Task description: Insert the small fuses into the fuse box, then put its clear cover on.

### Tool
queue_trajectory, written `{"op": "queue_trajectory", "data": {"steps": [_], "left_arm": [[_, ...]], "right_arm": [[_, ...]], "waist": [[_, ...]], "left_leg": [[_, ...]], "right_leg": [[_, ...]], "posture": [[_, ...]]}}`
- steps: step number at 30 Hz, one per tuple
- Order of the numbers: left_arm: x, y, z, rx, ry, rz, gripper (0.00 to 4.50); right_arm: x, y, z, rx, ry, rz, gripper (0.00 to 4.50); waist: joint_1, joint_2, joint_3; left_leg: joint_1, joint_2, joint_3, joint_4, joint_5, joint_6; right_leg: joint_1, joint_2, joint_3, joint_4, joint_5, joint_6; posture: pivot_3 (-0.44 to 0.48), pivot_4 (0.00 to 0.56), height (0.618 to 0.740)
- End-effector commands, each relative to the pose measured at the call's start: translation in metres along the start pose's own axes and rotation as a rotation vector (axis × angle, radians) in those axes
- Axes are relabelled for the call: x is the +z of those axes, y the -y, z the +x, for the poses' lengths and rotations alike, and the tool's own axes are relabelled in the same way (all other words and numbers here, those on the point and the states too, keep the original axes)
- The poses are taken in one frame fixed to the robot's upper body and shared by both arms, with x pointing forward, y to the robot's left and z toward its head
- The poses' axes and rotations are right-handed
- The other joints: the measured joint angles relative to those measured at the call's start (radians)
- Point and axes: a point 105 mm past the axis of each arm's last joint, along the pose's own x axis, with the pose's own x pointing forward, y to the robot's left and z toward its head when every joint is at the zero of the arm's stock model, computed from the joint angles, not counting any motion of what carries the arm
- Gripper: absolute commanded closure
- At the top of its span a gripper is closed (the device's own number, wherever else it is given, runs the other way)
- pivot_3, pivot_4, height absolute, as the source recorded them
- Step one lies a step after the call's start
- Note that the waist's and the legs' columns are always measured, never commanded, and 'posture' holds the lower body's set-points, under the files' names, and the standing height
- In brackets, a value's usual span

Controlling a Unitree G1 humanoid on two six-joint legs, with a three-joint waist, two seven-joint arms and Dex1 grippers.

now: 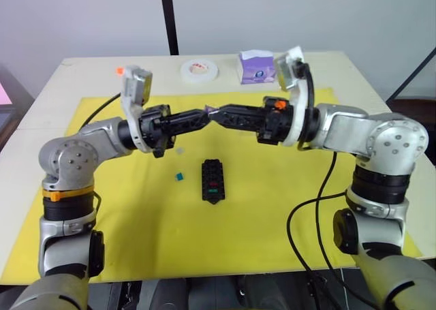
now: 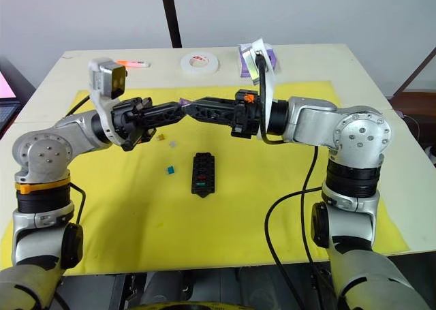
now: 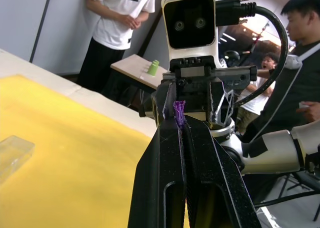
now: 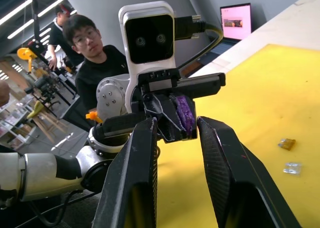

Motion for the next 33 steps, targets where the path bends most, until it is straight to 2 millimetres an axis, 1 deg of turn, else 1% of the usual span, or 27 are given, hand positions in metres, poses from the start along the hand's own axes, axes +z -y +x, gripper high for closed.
{"op": "queue_trajectory", "data": {"steps": [1,2,15,17,18,19,20,30,33], "left_arm": [[0.0055,0.0053,0.0003,-0.014,0.003,0.038,4.50],[0.0053,0.0053,0.0004,-0.015,0.002,0.039,4.50],[0.0058,0.0046,-0.0009,-0.009,0.001,0.042,4.50],[0.0060,0.0045,-0.0010,-0.008,0.003,0.042,4.50],[0.0060,0.0045,-0.0011,-0.007,0.003,0.042,4.50],[0.0062,0.0044,-0.0011,-0.007,0.003,0.042,4.50],[0.0065,0.0042,-0.0013,-0.006,0.003,0.042,4.50],[0.0068,0.0036,-0.0012,-0.005,0.002,0.042,4.50],[0.0072,0.0043,-0.0008,-0.007,0.003,0.043,4.50]], "right_arm": [[0.0080,-0.0100,-0.0007,0.031,0.030,-0.041,4.03],[0.0080,-0.0099,-0.0006,0.031,0.030,-0.041,4.13],[0.0072,-0.0120,-0.0011,0.041,0.040,-0.042,4.13],[0.0072,-0.0127,-0.0015,0.046,0.043,-0.042,3.41],[0.0074,-0.0123,-0.0015,0.044,0.046,-0.040,3.21],[0.0087,-0.0107,-0.0019,0.038,0.055,-0.033,2.80],[0.0100,-0.0095,-0.0021,0.034,0.061,-0.029,2.51],[0.0110,-0.0086,-0.0007,0.029,0.071,-0.023,2.51],[0.0087,-0.0084,0.0006,0.024,0.061,-0.026,3.16]], "waist": [[0.000,0.000,0.000],[0.000,0.000,0.000],[0.000,0.000,0.000],[0.000,0.000,0.000],[0.000,0.000,0.000],[0.000,0.000,0.000],[0.000,0.000,0.000],[0.000,0.000,0.000],[0.000,0.000,0.000]], "left_leg": [[0.000,0.000,0.000,0.000,0.000,0.000],[0.000,0.000,0.000,0.000,0.000,0.000],[0.000,0.000,0.000,-0.001,0.000,0.000],[0.000,0.000,0.000,-0.001,0.000,0.000],[0.000,0.000,0.000,-0.001,0.000,0.000],[0.000,0.000,0.000,-0.001,0.000,0.000],[0.000,0.000,0.000,-0.001,0.000,0.000],[0.000,0.000,0.000,-0.002,0.000,0.000],[0.000,0.000,0.000,-0.002,0.000,0.000]], "right_leg": [[0.000,0.000,0.000,0.000,0.000,0.000],[0.000,0.000,0.000,0.000,0.000,0.000],[0.000,0.000,0.000,-0.001,0.000,0.000],[0.000,0.000,0.000,-0.001,0.000,0.000],[0.000,0.000,0.000,-0.001,0.000,0.000],[0.000,0.000,0.000,-0.001,0.000,0.000],[0.000,0.000,0.000,-0.001,0.000,0.000],[-0.001,0.000,0.000,-0.002,0.000,0.000],[-0.001,0.000,0.000,-0.002,0.000,0.000]], "posture": [[0.000,0.150,0.740],[0.000,0.150,0.740],[0.000,0.150,0.740],[0.000,0.150,0.740],[0.000,0.150,0.740],[0.000,0.150,0.740],[0.000,0.150,0.740],[0.000,0.150,0.740],[0.000,0.150,0.740]]}}
